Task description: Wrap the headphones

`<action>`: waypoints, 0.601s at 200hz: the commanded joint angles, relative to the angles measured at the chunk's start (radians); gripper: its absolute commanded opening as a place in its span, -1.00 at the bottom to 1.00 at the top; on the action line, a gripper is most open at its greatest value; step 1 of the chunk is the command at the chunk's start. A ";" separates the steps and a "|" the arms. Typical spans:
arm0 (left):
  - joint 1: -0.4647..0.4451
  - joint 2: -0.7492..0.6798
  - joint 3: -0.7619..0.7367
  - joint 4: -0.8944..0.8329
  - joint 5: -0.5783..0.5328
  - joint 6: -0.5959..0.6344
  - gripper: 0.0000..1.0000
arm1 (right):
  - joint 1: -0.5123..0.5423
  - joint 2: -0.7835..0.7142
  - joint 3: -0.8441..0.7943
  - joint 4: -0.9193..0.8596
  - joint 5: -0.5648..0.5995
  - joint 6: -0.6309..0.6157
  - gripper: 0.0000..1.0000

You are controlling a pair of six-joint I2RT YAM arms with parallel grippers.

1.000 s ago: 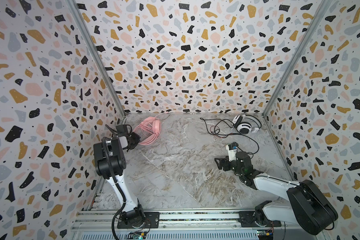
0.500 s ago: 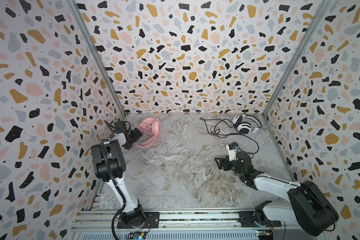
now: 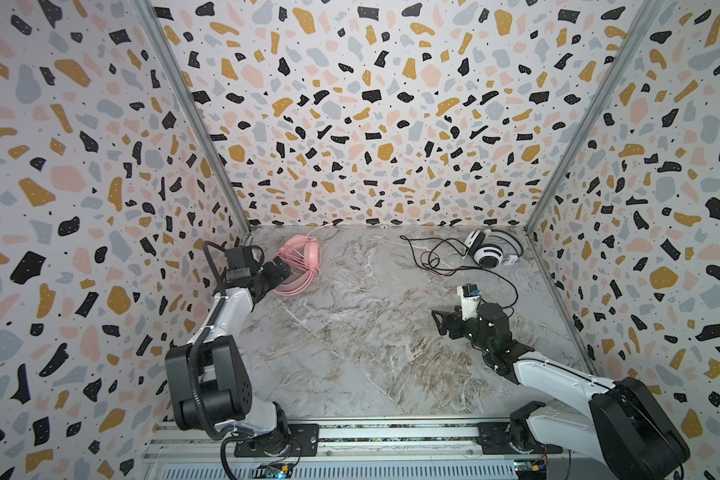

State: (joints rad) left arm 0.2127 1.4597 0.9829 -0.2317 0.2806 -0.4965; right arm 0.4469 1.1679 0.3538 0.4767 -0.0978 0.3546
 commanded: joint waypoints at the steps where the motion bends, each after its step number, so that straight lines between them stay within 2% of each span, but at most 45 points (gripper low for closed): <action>1: -0.020 -0.064 -0.054 0.013 0.050 0.046 0.98 | -0.049 0.016 0.036 -0.047 0.004 0.002 0.78; 23: -0.035 -0.126 -0.114 0.008 0.072 0.080 0.98 | -0.156 0.065 0.103 -0.081 -0.068 0.036 0.78; 62: -0.041 -0.164 -0.128 -0.023 0.118 0.124 0.98 | -0.326 0.228 0.382 -0.266 -0.136 0.043 0.78; 107: -0.041 -0.192 -0.131 -0.032 0.158 0.145 0.96 | -0.499 0.450 0.702 -0.384 -0.108 0.127 0.78; 120: -0.042 -0.228 -0.134 -0.038 0.122 0.148 0.96 | -0.522 0.529 0.805 -0.426 -0.038 0.184 0.77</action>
State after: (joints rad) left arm 0.1741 1.3006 0.8589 -0.2794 0.4019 -0.3767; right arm -0.0235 1.6028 1.0164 0.1703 -0.2089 0.4431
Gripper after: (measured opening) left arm 0.980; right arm 0.889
